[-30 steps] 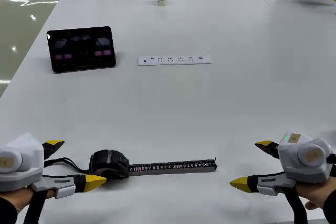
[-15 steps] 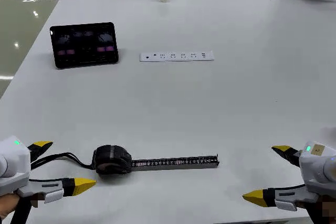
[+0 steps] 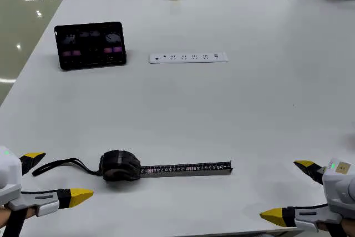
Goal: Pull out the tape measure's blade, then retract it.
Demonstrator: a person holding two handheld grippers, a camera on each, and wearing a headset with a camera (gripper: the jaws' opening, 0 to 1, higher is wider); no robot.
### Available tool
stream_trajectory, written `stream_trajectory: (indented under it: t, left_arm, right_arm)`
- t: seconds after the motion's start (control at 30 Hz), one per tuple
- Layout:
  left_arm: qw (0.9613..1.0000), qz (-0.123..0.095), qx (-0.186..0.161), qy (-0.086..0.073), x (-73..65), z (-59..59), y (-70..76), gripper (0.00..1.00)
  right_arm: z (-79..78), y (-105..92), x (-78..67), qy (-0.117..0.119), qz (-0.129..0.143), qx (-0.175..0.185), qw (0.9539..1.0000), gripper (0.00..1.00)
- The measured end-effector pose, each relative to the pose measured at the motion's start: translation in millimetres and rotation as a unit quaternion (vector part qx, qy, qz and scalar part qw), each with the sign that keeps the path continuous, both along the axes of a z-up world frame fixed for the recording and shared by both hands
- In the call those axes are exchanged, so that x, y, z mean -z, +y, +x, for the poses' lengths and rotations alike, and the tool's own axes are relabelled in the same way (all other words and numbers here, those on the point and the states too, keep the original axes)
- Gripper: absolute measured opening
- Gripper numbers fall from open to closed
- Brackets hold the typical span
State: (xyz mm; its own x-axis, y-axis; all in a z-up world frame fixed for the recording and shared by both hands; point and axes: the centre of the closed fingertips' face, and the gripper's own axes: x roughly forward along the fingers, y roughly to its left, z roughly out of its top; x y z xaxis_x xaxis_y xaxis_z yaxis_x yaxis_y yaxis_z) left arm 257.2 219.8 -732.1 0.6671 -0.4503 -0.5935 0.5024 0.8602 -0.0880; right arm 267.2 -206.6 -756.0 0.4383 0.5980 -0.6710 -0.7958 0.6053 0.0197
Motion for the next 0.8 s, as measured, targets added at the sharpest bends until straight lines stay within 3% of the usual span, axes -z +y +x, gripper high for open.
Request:
stream_trajectory:
  t: [0.23, 0.37, 0.5, 0.6, 0.73, 0.8]
  left_arm:
    - [0.9999, -0.009, 0.014, 0.0, -1.5, -0.6, -10.2, 0.99]
    - [0.9997, -0.017, 0.015, 0.0, -2.0, -1.3, -14.3, 0.99]
    - [0.9998, -0.012, 0.016, 0.0, -0.9, -1.6, -16.3, 0.99]
    - [0.9996, -0.003, 0.027, -0.002, -0.1, -2.8, -20.3, 0.99]
    - [0.9995, 0.008, 0.03, 0.005, 2.9, -3.0, -24.3, 0.99]
    - [0.9994, -0.004, 0.033, 0.009, 1.7, -4.1, -30.7, 0.99]
  right_arm:
    - [0.9, 0.8, -3.7, -0.001, 0.007, -0.005, 1.0, 0.99]
    - [4.2, 1.3, -10.2, -0.028, 0.013, -0.014, 0.9994, 0.99]
    - [4.5, -0.7, -6.7, -0.014, 0.01, -0.006, 0.9998, 0.99]
    - [4.5, -1.6, -5.3, -0.012, 0.003, -0.005, 0.9999, 0.99]
    - [5.9, 0.2, -7.0, -0.013, 0.003, 0.003, 0.9999, 0.99]
    - [4.8, 1.9, -7.8, -0.012, 0.002, -0.002, 0.9999, 0.99]
